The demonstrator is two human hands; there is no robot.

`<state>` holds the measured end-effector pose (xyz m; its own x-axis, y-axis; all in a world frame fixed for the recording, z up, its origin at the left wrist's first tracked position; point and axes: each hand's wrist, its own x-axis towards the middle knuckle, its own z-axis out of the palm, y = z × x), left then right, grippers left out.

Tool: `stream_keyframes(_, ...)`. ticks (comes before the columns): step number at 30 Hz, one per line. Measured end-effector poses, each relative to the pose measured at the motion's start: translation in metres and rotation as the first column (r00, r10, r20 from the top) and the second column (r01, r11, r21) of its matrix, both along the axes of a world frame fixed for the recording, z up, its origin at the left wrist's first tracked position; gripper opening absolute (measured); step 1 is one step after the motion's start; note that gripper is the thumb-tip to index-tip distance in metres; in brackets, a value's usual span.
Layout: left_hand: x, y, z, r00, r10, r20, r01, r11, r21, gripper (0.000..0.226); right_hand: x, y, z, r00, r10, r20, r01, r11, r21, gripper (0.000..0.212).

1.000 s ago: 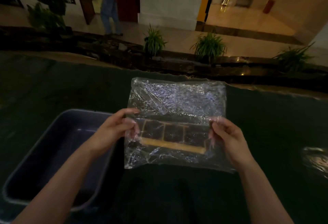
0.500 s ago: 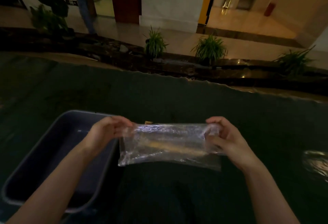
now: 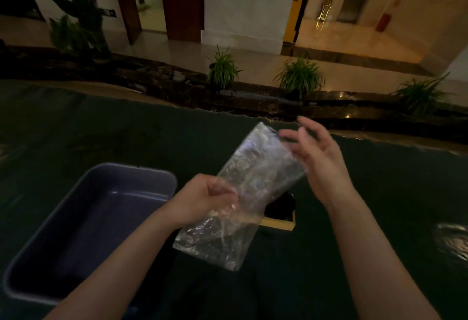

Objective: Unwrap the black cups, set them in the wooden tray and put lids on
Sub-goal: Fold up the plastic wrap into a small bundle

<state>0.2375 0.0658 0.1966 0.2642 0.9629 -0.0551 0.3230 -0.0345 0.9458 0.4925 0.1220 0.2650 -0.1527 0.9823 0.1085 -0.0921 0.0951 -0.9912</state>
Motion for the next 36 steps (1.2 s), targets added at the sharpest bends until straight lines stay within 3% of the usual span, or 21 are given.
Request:
stream_keyframes(2,0.002,0.001,0.000,0.984,0.153,0.091,-0.156,0.987,0.025,0.007,-0.002,-0.001,-0.009,0.996,-0.065,-0.064,0.062,0.997,-0.054,0.096)
stream_keyframes(4,0.004,0.003,0.001,0.961,0.249,0.121,-0.256,0.966,0.046,0.013,-0.005,-0.010,-0.024,0.995,0.088,0.049,-0.080,0.986,-0.150,0.114)
stream_keyframes(6,0.007,0.004,0.002,0.949,0.278,0.151,-0.288,0.956,0.054,0.013,-0.015,-0.022,-0.041,0.940,0.307,0.150,-0.262,0.929,-0.260,0.117)
stream_keyframes(9,0.014,0.004,0.004,0.945,0.249,0.214,-0.266,0.963,0.054,0.011,-0.033,-0.031,-0.053,0.898,0.419,0.136,-0.366,0.881,-0.301,0.090)
stream_keyframes(12,0.016,0.002,0.005,0.932,0.228,0.281,-0.241,0.971,0.010,0.023,-0.039,-0.030,-0.052,0.949,0.293,0.118,-0.262,0.938,-0.226,0.037)
stream_keyframes(15,0.011,0.002,0.006,0.912,0.216,0.349,-0.202,0.976,-0.077,0.044,-0.035,-0.029,-0.051,0.961,0.182,0.207,-0.163,0.981,-0.108,0.013)
stream_keyframes(19,-0.003,0.006,0.007,0.922,0.146,0.358,-0.107,0.986,-0.127,0.036,-0.029,-0.026,-0.044,0.938,0.190,0.290,-0.195,0.981,-0.011,0.018)
stream_keyframes(22,-0.012,0.008,0.011,0.907,0.093,0.410,-0.055,0.993,-0.104,0.020,-0.020,-0.023,-0.036,0.940,0.291,0.179,-0.289,0.957,-0.034,0.028)
stream_keyframes(27,-0.023,0.008,0.016,0.875,0.011,0.484,0.018,0.998,-0.054,0.026,-0.010,-0.025,-0.037,0.933,0.357,-0.037,-0.359,0.928,-0.103,0.032)
stream_keyframes(33,-0.026,0.001,0.016,0.833,0.022,0.552,0.052,0.992,-0.117,0.023,-0.005,-0.034,-0.039,0.931,0.362,-0.040,-0.364,0.930,-0.057,0.029)
stream_keyframes(36,-0.025,0.001,0.018,0.830,-0.029,0.557,0.079,0.995,-0.066,0.020,-0.005,-0.037,-0.036,0.947,0.313,-0.074,-0.318,0.946,-0.063,0.032)
